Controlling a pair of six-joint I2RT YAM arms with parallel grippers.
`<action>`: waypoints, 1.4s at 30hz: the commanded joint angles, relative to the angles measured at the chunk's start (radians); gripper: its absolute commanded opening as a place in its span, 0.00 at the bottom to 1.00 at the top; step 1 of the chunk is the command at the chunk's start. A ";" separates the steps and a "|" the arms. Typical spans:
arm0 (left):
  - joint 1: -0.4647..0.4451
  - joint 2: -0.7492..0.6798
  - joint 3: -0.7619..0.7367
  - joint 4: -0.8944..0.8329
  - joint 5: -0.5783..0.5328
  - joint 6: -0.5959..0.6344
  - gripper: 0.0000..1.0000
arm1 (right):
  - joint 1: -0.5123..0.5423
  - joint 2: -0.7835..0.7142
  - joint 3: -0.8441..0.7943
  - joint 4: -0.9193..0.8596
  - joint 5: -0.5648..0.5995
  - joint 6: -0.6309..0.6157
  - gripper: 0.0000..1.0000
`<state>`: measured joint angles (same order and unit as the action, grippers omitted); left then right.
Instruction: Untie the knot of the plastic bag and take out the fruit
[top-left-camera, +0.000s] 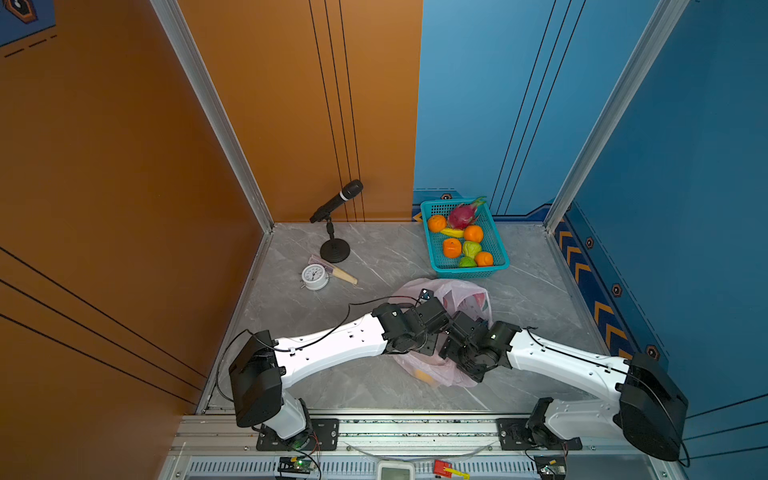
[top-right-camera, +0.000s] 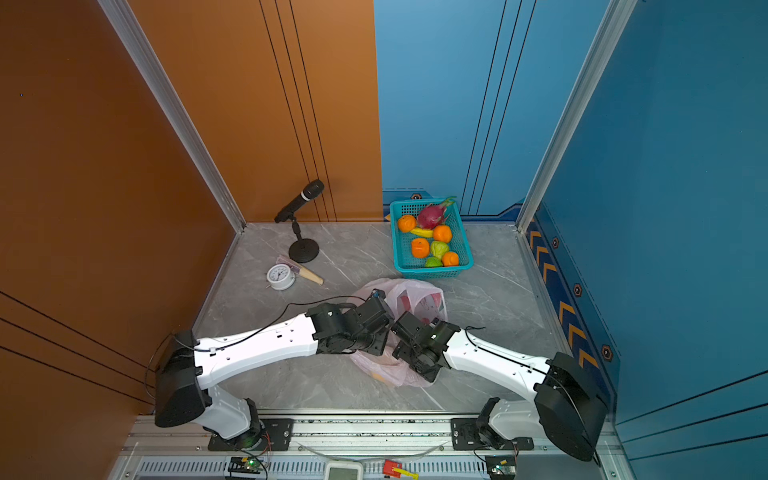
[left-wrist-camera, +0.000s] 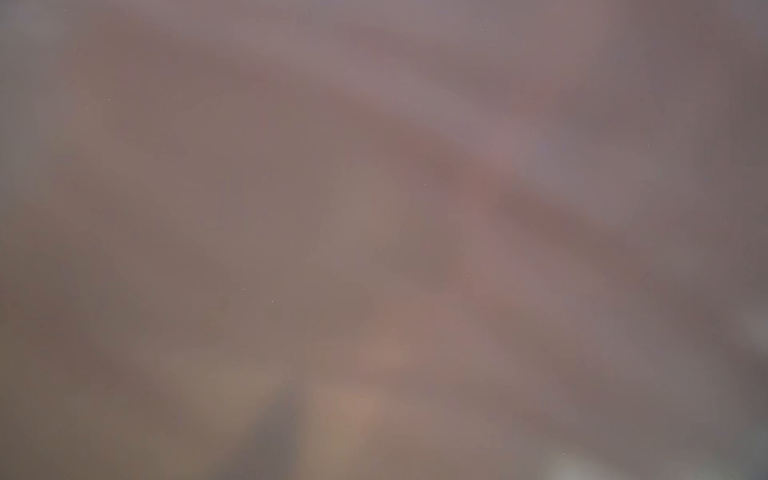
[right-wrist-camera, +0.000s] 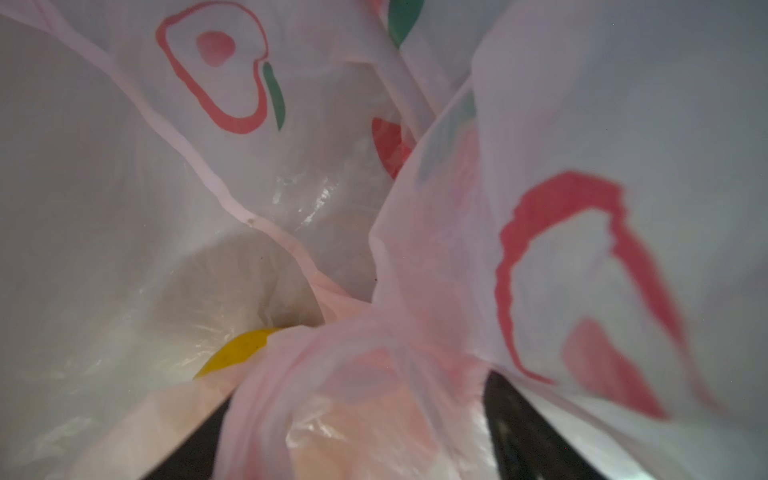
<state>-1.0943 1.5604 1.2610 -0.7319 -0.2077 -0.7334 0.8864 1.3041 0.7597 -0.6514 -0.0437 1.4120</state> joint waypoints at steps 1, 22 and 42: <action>-0.018 -0.050 -0.053 -0.021 0.013 -0.087 0.54 | 0.025 -0.015 -0.047 0.042 0.013 -0.037 0.59; -0.071 -0.111 -0.358 0.256 0.095 -0.236 0.46 | -0.038 -0.367 -0.207 0.454 0.309 -0.171 0.00; -0.045 -0.152 -0.277 0.306 0.074 -0.149 0.53 | -0.077 -0.623 -0.419 0.222 0.120 -0.641 0.00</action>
<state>-1.1522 1.4464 0.9337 -0.4183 -0.1059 -0.9230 0.8112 0.6811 0.3569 -0.3866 0.1001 0.8257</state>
